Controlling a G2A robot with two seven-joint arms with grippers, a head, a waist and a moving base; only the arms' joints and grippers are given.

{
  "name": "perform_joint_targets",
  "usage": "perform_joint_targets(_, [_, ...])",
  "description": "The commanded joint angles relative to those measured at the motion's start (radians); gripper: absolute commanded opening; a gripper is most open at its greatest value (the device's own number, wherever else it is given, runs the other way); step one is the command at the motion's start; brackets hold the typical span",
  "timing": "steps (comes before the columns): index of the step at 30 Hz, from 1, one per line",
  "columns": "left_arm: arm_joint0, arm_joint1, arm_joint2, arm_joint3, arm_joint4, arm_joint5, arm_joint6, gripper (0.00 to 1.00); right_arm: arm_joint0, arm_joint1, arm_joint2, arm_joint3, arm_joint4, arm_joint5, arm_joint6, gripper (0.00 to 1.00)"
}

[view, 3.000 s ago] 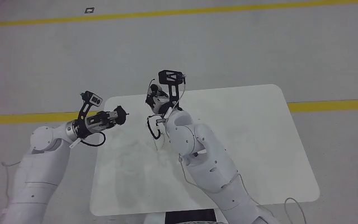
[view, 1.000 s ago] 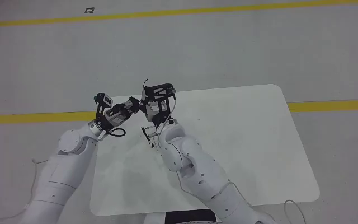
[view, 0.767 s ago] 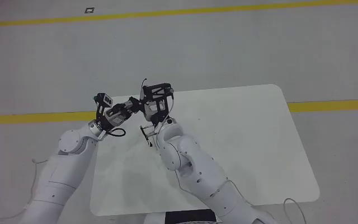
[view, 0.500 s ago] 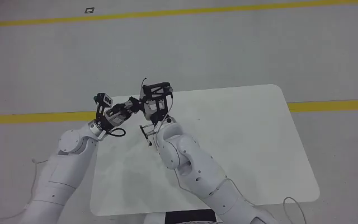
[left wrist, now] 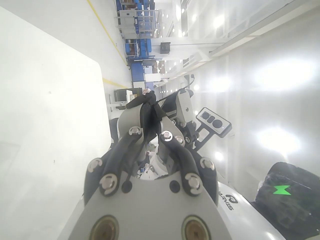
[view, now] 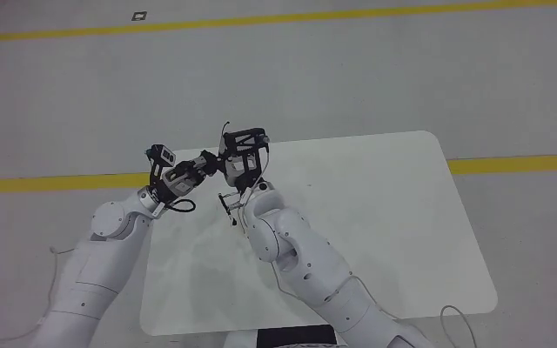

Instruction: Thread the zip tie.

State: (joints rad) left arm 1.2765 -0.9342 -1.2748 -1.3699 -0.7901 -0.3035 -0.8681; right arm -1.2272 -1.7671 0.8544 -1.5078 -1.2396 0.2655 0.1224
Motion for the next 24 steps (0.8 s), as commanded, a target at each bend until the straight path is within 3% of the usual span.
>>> perform_joint_targets(1, [0.000,0.000,0.000,0.000,0.000,0.000,0.000,0.00,0.000,0.000,0.000,0.000,-0.001,0.000,0.001,0.00])
perform_joint_targets(24, [0.000,0.000,0.000,0.000,0.000,0.000,0.000,0.00,-0.001,-0.006,-0.005,0.011,0.005,0.005,-0.009,0.00])
